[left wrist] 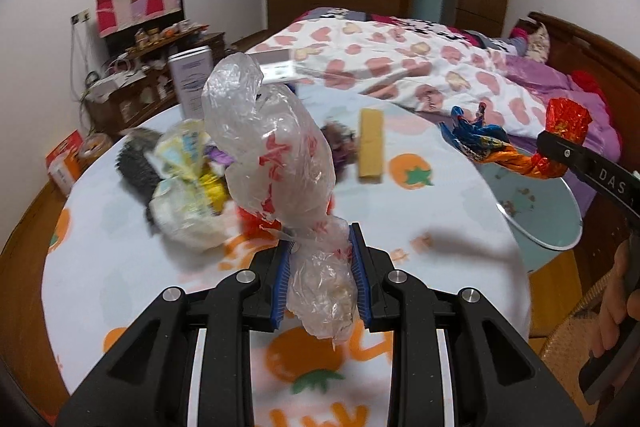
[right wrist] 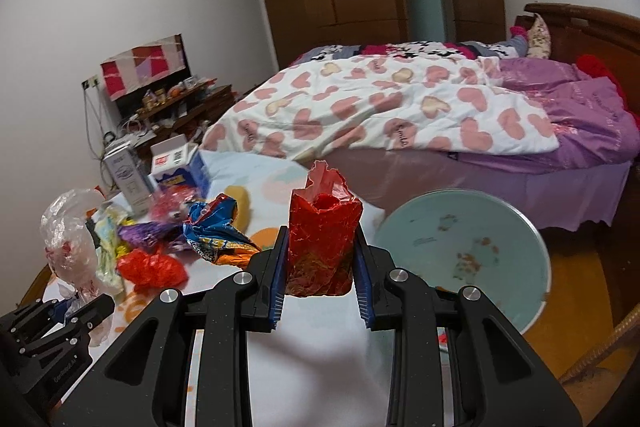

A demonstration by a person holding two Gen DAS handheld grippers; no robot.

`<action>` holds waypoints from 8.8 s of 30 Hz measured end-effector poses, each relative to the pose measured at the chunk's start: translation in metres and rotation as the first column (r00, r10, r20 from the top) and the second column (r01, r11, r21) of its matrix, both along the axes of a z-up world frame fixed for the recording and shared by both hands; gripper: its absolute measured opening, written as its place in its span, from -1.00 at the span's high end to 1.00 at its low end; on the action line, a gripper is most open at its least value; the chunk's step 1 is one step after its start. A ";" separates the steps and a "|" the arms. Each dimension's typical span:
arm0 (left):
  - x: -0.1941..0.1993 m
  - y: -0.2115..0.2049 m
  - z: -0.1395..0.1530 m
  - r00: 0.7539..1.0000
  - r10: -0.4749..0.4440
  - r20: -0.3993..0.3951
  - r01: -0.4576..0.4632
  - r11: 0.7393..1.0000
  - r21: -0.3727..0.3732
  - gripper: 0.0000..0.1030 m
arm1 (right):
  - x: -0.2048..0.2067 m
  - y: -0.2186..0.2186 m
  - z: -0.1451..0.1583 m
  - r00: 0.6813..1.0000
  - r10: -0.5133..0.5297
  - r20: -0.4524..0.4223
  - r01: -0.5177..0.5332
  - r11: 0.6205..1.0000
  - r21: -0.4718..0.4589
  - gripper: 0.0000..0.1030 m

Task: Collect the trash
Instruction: 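Move plastic bag and red wrapper over the bin and release both, then return both tools to the table above the remaining trash, then grasp the yellow-blue plastic bag with left tool while right tool grasps yellow sponge, then carry the yellow sponge and plastic bag toward the blue bin, then open both tools over the bin to drop sponge and bag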

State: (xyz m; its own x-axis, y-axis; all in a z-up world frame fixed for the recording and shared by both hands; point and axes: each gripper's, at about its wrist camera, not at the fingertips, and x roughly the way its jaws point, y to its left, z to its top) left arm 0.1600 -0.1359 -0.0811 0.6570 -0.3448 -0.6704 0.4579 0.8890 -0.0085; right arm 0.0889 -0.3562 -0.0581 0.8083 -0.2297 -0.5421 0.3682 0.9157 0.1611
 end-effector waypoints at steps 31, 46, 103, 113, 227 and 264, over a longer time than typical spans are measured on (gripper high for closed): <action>-0.025 -0.169 -0.008 0.944 -0.329 0.011 0.326 0.941 0.093 0.47 | -0.054 -0.126 -0.024 0.958 -0.284 -0.048 0.284 0.959 -0.019 0.42; -0.035 -0.258 -0.042 0.885 -0.458 -0.080 0.465 0.877 0.120 0.47 | -0.066 -0.171 -0.055 0.916 -0.382 -0.126 0.379 0.924 -0.049 0.42; 0.034 -0.058 -0.021 0.996 0.068 -0.057 -0.062 0.994 0.092 -0.89 | -0.002 -0.027 -0.023 0.990 -0.135 -0.047 0.133 0.990 -0.051 -0.52; 0.050 0.021 -0.035 0.975 0.204 -0.087 -0.195 0.976 0.097 -0.89 | 0.025 0.017 -0.026 0.997 -0.046 -0.070 0.042 0.997 -0.061 -0.52; 0.009 -0.112 -0.007 1.000 -0.022 -0.012 0.023 0.997 0.077 0.38 | -0.030 -0.075 -0.038 0.978 -0.167 -0.126 0.164 0.986 -0.038 0.45; 0.014 -0.264 -0.053 0.966 -0.220 -0.139 0.234 0.967 0.098 0.36 | -0.025 -0.164 -0.086 0.932 -0.250 -0.264 0.253 0.967 -0.025 0.44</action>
